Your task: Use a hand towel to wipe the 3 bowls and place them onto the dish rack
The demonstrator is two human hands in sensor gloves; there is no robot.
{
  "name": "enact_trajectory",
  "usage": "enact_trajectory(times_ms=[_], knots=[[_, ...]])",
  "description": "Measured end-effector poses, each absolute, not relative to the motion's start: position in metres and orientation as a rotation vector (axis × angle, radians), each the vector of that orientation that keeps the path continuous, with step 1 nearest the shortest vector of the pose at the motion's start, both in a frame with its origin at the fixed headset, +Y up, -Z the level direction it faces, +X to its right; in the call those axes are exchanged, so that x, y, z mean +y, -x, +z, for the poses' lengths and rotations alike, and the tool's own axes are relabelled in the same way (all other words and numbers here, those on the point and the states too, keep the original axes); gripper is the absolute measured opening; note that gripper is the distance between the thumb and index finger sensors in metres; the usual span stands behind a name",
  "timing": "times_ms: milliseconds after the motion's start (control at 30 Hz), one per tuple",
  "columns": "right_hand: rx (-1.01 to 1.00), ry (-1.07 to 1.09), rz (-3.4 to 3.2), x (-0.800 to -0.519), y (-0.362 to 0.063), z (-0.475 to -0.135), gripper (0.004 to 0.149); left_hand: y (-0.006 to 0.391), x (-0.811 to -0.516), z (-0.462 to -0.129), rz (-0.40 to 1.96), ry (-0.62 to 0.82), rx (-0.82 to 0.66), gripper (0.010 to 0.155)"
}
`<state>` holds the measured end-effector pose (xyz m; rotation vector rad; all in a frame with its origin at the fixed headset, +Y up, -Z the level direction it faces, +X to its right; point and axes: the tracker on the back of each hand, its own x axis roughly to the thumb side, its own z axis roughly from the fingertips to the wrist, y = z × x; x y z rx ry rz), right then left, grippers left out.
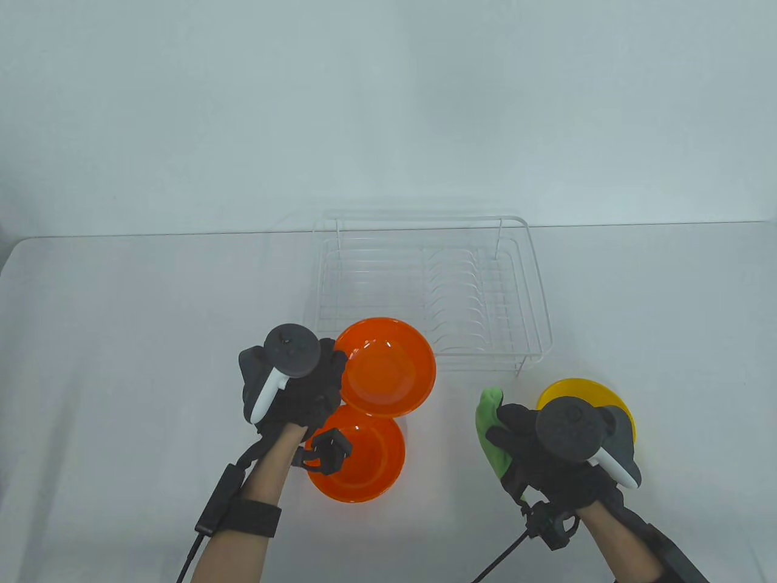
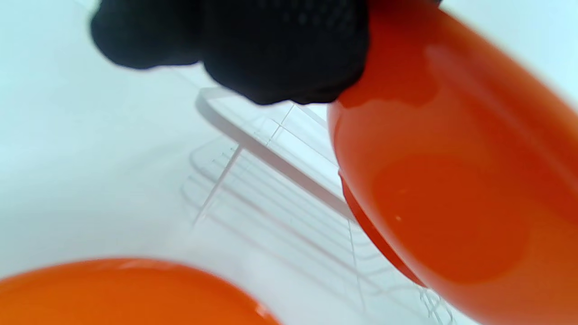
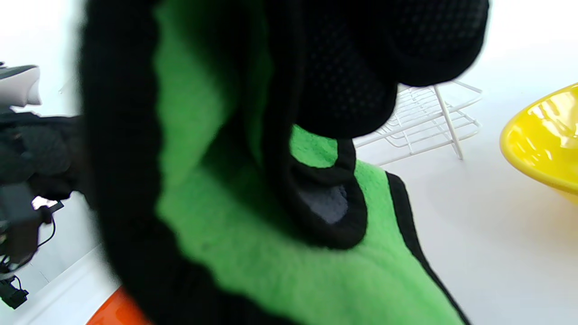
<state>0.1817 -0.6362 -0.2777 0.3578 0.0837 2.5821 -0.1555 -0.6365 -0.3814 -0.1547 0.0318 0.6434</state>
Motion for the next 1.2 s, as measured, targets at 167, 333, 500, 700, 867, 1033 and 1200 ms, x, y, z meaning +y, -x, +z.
enact_trajectory(times_ms=[167,333,500,700,867,1033,1200], knots=[[0.091,-0.357,2.591,-0.637,-0.181,-0.277,0.048,0.15,-0.631,-0.417,0.651,0.142,0.121,0.05],[0.108,-0.352,2.598,-0.64,-0.18,-0.278,0.048,0.143,-0.636,-0.448,0.615,0.146,0.212,0.051],[0.116,-0.351,2.6,-0.64,-0.18,-0.279,0.048,0.132,-0.651,-0.472,0.61,0.183,0.261,0.051],[0.113,-0.345,2.59,-0.639,-0.181,-0.279,0.048,0.123,-0.665,-0.492,0.563,0.237,0.317,0.051],[0.114,-0.334,2.585,-0.639,-0.183,-0.28,0.048,0.12,-0.674,-0.501,0.519,0.261,0.357,0.053],[0.135,-0.336,2.586,-0.641,-0.183,-0.281,0.048,0.12,-0.683,-0.504,0.522,0.294,0.368,0.055],[0.144,-0.334,2.584,-0.641,-0.183,-0.281,0.048,0.12,-0.688,-0.505,0.514,0.317,0.366,0.056]])
